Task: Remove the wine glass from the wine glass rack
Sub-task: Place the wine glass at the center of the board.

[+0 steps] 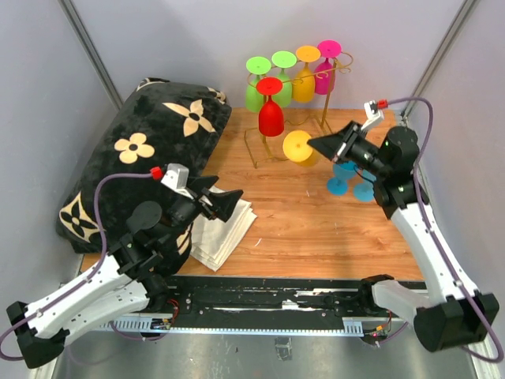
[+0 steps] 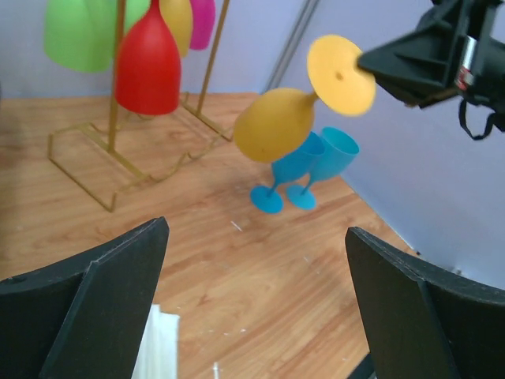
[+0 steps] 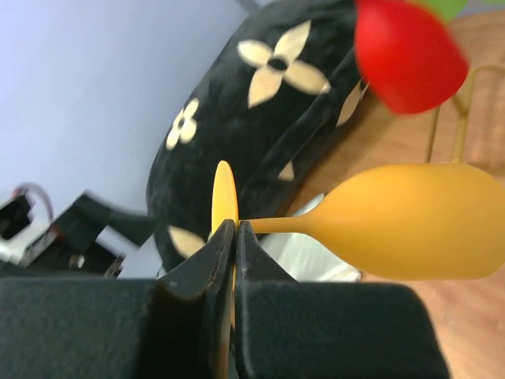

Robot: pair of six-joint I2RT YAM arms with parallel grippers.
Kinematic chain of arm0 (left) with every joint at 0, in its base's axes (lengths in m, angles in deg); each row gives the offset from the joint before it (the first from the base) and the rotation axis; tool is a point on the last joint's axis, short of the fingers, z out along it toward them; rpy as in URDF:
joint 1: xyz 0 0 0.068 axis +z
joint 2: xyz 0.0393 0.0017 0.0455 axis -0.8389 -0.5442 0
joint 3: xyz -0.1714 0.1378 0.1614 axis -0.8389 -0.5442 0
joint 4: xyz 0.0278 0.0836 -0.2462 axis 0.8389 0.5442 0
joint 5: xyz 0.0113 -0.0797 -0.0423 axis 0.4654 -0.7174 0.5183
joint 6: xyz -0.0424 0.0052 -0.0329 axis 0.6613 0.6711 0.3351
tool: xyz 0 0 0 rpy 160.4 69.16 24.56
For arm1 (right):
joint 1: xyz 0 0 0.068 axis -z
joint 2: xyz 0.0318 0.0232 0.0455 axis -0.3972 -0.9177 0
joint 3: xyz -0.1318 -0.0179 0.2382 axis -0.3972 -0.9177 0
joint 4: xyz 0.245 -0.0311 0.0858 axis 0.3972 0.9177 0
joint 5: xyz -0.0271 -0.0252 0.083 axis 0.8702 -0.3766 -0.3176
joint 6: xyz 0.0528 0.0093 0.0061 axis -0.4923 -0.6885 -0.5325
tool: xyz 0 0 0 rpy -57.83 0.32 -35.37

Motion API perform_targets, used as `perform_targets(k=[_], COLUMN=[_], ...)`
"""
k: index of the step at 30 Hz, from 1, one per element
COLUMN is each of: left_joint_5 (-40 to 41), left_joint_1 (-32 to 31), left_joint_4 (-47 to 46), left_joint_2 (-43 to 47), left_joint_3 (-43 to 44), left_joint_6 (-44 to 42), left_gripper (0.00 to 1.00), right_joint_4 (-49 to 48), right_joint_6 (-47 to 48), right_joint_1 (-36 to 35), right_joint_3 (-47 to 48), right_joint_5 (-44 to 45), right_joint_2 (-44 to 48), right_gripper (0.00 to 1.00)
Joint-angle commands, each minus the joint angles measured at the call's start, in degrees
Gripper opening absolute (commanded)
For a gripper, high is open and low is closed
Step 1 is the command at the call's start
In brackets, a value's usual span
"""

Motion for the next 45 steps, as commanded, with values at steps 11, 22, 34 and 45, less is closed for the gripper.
perform_targets(k=[11, 22, 34, 45], left_joint_5=[-12.4, -26.2, -30.7, -30.5], left_joint_1=[-0.1, -0.1, -0.1, -0.2], left_joint_4=[-19.9, -29.5, -33.3, -30.4], left_joint_2=[-11.1, -23.7, -32.6, -32.8], left_joint_3=[-3.7, -0.7, 3.3, 4.6], left_joint_6=[23.1, 27.6, 29.2, 26.3], left_gripper=[0.95, 0.73, 0.46, 0.05], right_joint_4=[6.5, -0.1, 0.4, -0.2], right_joint_6=[15.4, 11.1, 11.8, 11.8], right_joint_1=[-0.8, -0.8, -0.9, -0.9], right_joint_3=[-13.4, -15.7, -14.0, -13.8], right_joint_5=[-16.5, -22.2, -23.6, -24.7], right_joint_2=[17.4, 14.3, 13.0, 12.4], right_gripper=[0.01, 0.01, 0.01, 0.07])
